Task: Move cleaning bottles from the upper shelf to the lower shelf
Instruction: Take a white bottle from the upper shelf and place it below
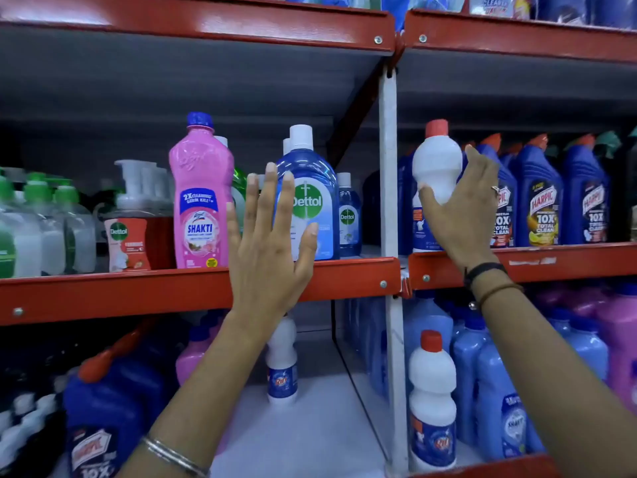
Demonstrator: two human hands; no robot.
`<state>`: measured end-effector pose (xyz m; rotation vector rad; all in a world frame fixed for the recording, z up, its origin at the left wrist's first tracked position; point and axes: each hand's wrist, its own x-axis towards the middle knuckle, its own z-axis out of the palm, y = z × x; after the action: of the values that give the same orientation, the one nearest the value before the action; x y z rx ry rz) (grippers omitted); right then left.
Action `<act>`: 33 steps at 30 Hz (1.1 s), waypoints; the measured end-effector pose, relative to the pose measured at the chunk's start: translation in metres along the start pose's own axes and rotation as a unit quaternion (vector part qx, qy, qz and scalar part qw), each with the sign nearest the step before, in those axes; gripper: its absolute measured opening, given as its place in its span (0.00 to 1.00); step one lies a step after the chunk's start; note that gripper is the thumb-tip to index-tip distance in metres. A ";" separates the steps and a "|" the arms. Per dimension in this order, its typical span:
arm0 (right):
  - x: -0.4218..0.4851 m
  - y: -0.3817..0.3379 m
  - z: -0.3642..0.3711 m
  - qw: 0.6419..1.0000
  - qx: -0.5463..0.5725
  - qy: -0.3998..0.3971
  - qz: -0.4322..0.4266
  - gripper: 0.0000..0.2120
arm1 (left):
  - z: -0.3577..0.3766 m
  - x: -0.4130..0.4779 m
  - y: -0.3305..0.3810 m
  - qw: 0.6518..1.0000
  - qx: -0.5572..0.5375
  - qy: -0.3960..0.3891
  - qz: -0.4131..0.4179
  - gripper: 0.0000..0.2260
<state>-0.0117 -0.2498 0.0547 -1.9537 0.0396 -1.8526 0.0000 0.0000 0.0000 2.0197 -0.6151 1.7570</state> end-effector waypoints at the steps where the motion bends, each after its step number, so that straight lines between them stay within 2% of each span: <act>1: 0.005 0.006 0.002 0.999 0.010 -0.017 0.025 0.35 | 0.002 -0.001 -0.002 1.000 0.016 -0.007 -0.004 0.29; 4: 0.015 0.014 0.007 0.991 0.056 -0.083 0.090 0.36 | 0.014 -0.006 -0.012 0.997 0.077 -0.023 -0.007 0.29; 6: 0.018 0.015 0.009 0.988 0.060 -0.096 0.109 0.35 | 0.022 -0.007 -0.016 0.994 0.108 -0.021 0.002 0.29; 9: 0.021 0.017 0.009 0.987 0.068 -0.083 0.121 0.35 | 0.028 -0.006 -0.022 0.992 0.123 -0.005 0.010 0.29; 12: 0.021 0.016 0.003 0.981 0.130 -0.053 0.132 0.33 | 0.029 -0.007 -0.022 0.992 0.124 0.000 0.014 0.29; 16: 0.021 0.013 -0.015 0.959 0.228 0.007 0.169 0.33 | 0.026 -0.007 -0.023 0.991 0.129 -0.008 0.019 0.28; 21: 0.027 -0.003 -0.043 0.937 0.285 0.057 0.193 0.34 | 0.017 -0.012 -0.036 0.990 0.137 -0.021 0.035 0.28; 27: -0.008 -0.030 -0.062 0.886 0.426 -0.022 0.180 0.28 | 0.008 -0.018 -0.042 0.991 0.119 -0.036 0.039 0.28; 33: -0.094 -0.052 -0.045 0.848 0.484 -0.122 0.177 0.27 | 0.001 -0.021 -0.051 0.991 0.118 -0.044 0.032 0.28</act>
<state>-0.0781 -0.1865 -0.0166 -1.2964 -0.4870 -1.0220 0.0265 0.0429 -0.0213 2.2709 -0.5255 1.8617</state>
